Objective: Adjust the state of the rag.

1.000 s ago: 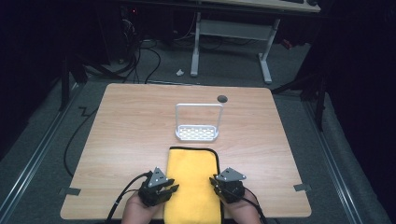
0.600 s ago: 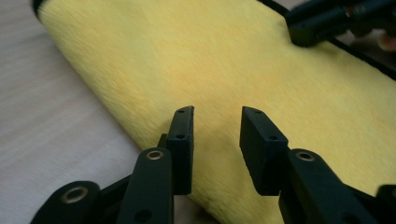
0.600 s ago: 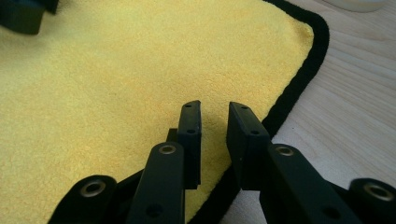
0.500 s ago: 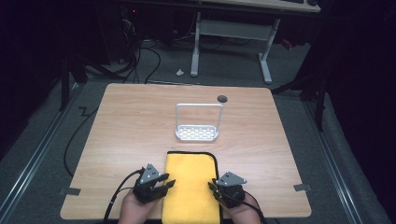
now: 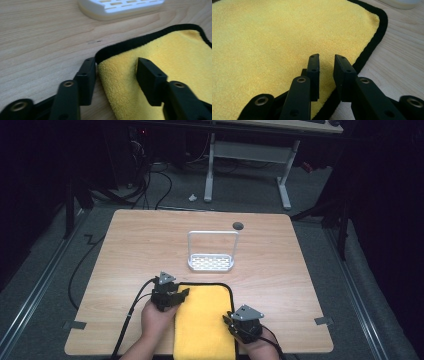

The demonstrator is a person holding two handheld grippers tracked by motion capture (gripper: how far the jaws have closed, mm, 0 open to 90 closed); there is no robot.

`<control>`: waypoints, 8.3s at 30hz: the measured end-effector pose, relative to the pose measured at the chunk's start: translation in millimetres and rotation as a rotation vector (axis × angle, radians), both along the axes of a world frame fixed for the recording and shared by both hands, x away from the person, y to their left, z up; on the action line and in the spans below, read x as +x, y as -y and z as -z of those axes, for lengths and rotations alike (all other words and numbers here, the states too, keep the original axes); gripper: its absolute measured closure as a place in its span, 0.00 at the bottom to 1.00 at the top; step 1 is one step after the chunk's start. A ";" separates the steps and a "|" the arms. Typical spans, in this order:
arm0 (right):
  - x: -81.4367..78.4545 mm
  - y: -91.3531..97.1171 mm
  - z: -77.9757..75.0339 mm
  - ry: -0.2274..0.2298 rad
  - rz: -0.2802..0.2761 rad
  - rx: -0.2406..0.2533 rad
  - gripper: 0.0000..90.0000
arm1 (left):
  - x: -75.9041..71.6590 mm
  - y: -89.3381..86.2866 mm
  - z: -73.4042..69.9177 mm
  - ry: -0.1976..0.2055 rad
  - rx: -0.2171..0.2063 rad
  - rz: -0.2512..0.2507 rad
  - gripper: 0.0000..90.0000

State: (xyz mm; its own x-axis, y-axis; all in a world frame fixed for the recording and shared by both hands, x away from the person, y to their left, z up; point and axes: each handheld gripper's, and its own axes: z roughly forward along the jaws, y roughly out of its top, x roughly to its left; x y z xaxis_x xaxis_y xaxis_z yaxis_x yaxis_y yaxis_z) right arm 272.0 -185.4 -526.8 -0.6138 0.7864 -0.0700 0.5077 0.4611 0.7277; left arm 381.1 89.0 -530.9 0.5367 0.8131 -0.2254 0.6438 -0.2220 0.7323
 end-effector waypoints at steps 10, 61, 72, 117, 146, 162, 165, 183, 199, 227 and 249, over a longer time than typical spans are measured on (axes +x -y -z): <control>1.8 2.3 -2.6 -0.002 0.010 0.032 0.76 | 6.2 -15.2 7.9 -0.078 -0.153 -0.004 0.90; 37.2 2.2 -19.2 0.108 0.133 0.252 0.92 | -34.6 -18.8 -14.0 0.159 -0.157 0.126 0.91; 22.7 -6.9 -34.8 0.213 0.128 0.237 0.92 | -46.5 -27.0 -28.5 0.217 -0.229 0.105 0.91; 59.2 19.0 -100.8 0.378 0.200 0.292 0.91 | -1.1 4.1 -118.9 0.383 -0.216 0.116 0.93; 76.1 21.9 -204.5 0.582 0.197 0.349 0.91 | 17.8 3.0 -226.0 0.578 -0.236 0.110 0.94; 98.4 23.2 -216.5 0.578 0.227 0.376 0.91 | 49.9 6.5 -243.1 0.612 -0.233 0.119 0.94; 107.1 23.8 -221.1 0.588 0.226 0.380 0.91 | 59.0 7.3 -245.4 0.623 -0.212 0.128 0.94; 174.1 30.0 -239.1 0.593 0.272 0.376 0.91 | 117.3 16.6 -263.5 0.660 -0.187 0.126 0.93; 230.7 36.3 -195.0 0.465 0.240 0.252 0.91 | 169.6 25.8 -201.7 0.523 -0.120 0.106 0.93; 241.1 50.4 -144.6 0.288 0.172 0.202 0.91 | 167.5 22.8 -125.9 0.340 -0.113 0.151 0.93; 238.9 52.4 -101.7 0.142 0.181 0.216 0.89 | 161.6 14.1 -79.1 0.185 -0.162 0.153 0.93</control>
State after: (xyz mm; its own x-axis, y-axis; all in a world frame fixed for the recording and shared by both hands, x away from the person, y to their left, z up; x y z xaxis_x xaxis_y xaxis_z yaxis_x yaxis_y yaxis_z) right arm 510.9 -237.8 -425.1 -0.4583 0.8881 0.0351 0.4538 0.1998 0.8684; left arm 542.6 74.8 -451.8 0.6947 0.6806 -0.2329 0.4642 -0.1768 0.8679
